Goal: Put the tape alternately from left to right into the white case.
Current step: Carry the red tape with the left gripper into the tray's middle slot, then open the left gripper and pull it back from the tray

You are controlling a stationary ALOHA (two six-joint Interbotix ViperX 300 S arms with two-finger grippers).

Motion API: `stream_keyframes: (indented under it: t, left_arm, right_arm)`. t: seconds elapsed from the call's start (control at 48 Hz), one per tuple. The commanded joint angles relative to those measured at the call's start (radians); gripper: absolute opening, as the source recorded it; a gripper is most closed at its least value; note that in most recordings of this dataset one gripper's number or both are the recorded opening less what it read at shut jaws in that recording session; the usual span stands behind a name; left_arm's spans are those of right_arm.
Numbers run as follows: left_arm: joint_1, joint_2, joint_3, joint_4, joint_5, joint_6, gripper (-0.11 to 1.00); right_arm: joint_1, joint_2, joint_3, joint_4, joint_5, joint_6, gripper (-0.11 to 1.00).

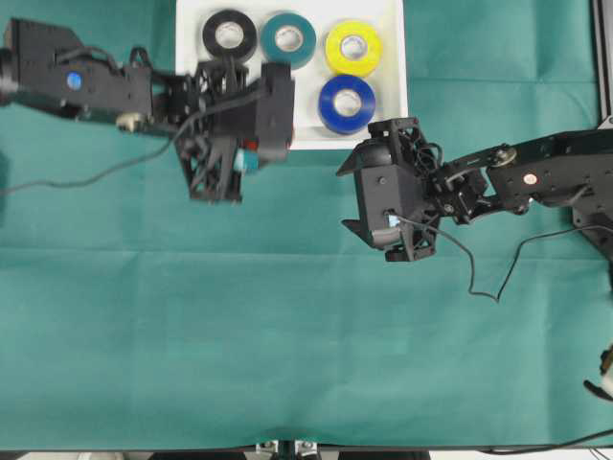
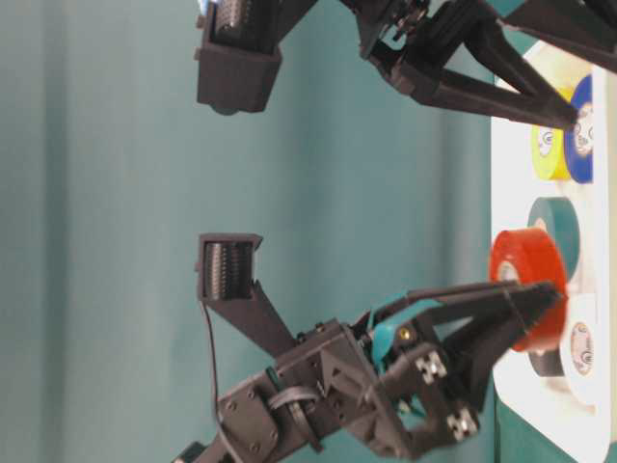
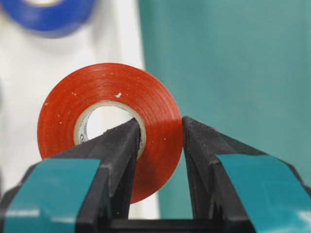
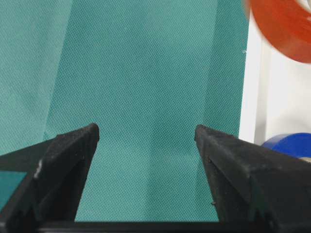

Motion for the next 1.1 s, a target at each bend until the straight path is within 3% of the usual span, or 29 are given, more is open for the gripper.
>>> stream_keyframes:
  t: [0.0,0.25,0.5,1.02,1.082]
  left_arm:
    - [0.035,-0.005,-0.026,0.002,-0.035,0.014,-0.04]
    - [0.094,0.040,-0.031,0.002,-0.120,0.092,-0.04]
    - [0.100,0.072,-0.054,0.002,-0.127,0.164,-0.04]
    - [0.100,0.075,-0.058,-0.002,-0.120,0.156,-0.03]
    - [0.098,0.074,-0.057,-0.002,-0.120,0.156,0.02]
  right_arm:
    - [0.002,-0.015,-0.009,-0.002,-0.006,0.000,0.86]
    - [0.002,-0.014,-0.009,-0.002,-0.006,0.000,0.86]
    - [0.002,-0.014,-0.008,-0.003,-0.005,0.002,0.86]
    - [0.002,-0.014,-0.005,-0.003,-0.006,0.000,0.86]
    - [0.002,-0.015,-0.003,-0.002,-0.006,0.002,0.86]
